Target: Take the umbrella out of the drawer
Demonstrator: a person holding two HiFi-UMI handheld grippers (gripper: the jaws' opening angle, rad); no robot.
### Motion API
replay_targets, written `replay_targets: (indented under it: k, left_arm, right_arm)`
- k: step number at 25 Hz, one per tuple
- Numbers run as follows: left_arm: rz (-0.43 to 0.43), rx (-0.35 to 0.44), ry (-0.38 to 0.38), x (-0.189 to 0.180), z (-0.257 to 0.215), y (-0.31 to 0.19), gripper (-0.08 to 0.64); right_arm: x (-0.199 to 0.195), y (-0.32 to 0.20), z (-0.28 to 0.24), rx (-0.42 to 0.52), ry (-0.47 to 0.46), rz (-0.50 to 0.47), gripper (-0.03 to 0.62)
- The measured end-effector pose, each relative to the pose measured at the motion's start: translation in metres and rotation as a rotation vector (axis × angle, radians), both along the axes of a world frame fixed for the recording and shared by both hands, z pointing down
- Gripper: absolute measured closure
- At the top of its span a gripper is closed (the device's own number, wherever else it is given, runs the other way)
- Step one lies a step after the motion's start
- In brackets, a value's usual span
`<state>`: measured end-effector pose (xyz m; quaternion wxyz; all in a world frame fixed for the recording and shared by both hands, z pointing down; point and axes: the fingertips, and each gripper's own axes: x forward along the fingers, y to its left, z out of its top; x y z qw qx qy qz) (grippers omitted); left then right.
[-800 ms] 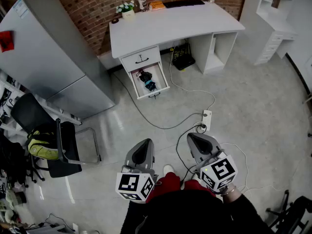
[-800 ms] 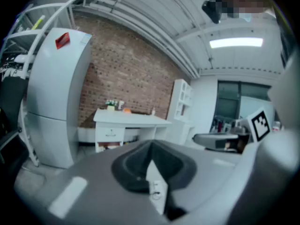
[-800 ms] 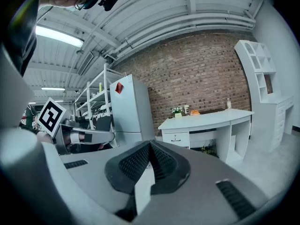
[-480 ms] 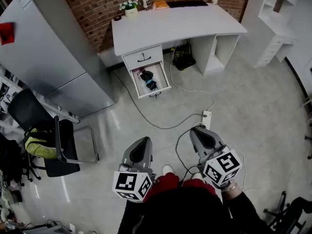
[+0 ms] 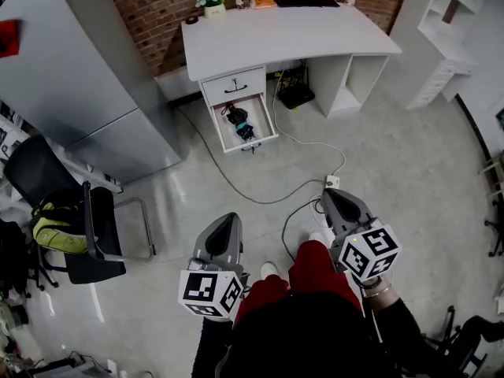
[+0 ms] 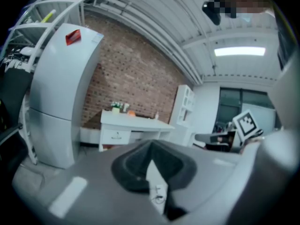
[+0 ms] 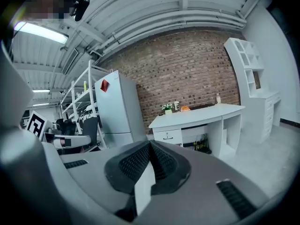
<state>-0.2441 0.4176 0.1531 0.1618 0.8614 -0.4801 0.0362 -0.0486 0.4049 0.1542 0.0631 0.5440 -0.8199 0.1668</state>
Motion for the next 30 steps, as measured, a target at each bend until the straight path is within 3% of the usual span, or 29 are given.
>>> replay_targets:
  k: [8, 15, 23, 30]
  left_arm:
    - [-0.03, -0.022, 0.001, -0.01, 0.012, -0.044, 0.557]
    - [-0.054, -0.062, -0.027, 0.018, 0.023, -0.119, 0.557]
    - [-0.202, -0.121, -0.026, 0.032, 0.035, -0.213, 0.557]
    - [-0.264, -0.185, -0.096, 0.061, 0.05, -0.282, 0.557]
  right_arm:
    - [-0.009, -0.049, 0.009, -0.014, -0.014, -0.024, 0.595]
    - [0.011, -0.132, 0.011, -0.018, -0.027, -0.077, 0.594]
    - [0.039, -0.226, 0.016, -0.043, -0.041, -0.166, 0.594]
    - [0.061, -0.286, 0.033, -0.087, -0.062, -0.256, 0.594]
